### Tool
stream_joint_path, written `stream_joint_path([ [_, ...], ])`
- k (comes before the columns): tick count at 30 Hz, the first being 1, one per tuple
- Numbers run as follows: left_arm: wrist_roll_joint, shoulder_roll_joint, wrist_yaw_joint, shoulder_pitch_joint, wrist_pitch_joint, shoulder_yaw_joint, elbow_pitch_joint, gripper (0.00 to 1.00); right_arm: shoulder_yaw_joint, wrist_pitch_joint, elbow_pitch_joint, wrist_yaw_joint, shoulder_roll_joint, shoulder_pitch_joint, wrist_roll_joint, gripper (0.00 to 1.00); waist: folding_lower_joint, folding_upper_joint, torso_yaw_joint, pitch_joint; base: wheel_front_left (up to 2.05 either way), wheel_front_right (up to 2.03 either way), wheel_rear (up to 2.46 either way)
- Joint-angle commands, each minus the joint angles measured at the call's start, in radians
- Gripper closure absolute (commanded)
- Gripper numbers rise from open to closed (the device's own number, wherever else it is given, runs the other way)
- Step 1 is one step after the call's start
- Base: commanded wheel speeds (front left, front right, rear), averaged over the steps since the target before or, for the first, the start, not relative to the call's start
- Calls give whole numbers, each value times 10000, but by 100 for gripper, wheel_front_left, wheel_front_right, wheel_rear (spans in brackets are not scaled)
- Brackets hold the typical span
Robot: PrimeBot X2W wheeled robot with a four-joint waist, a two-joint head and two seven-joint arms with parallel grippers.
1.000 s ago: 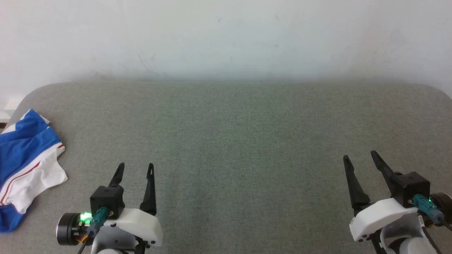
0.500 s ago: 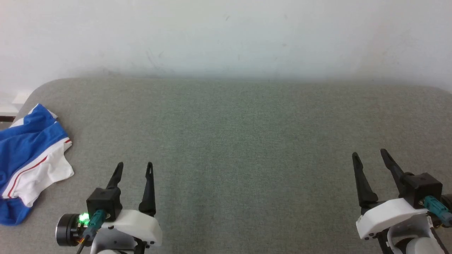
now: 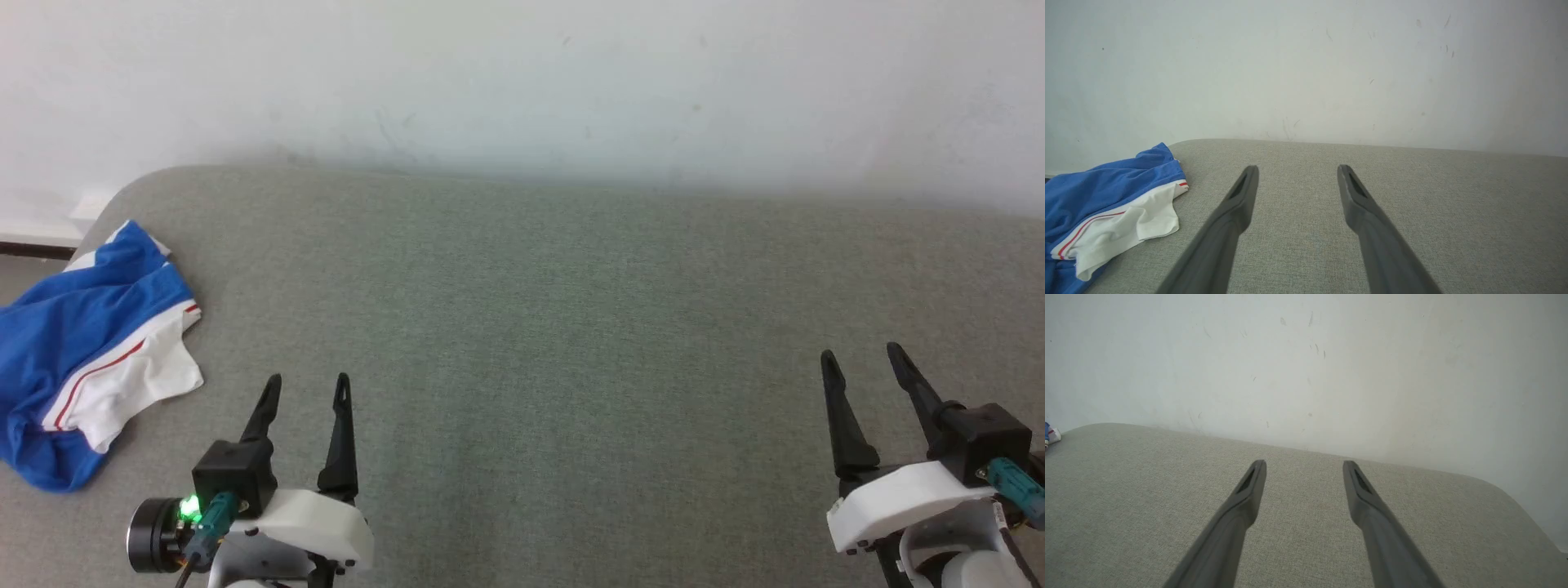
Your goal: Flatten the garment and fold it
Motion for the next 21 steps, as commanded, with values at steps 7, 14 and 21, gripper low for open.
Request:
stream_joint_path([
  [7,-146,-23,143,263,-225,49,-14,0,118,-229,130,-8,18,56,61,0,-1,0,463,-23,0,0,0],
  [14,-229,-26,194,346,-371,64,-12,0,341,-375,242,-9,20,47,76,0,-1,0,893,-92,0,0,0],
  [21,-369,-29,243,411,-517,83,25,0,573,-521,357,-11,22,26,67,0,-1,0,1383,-146,0,0,0],
])
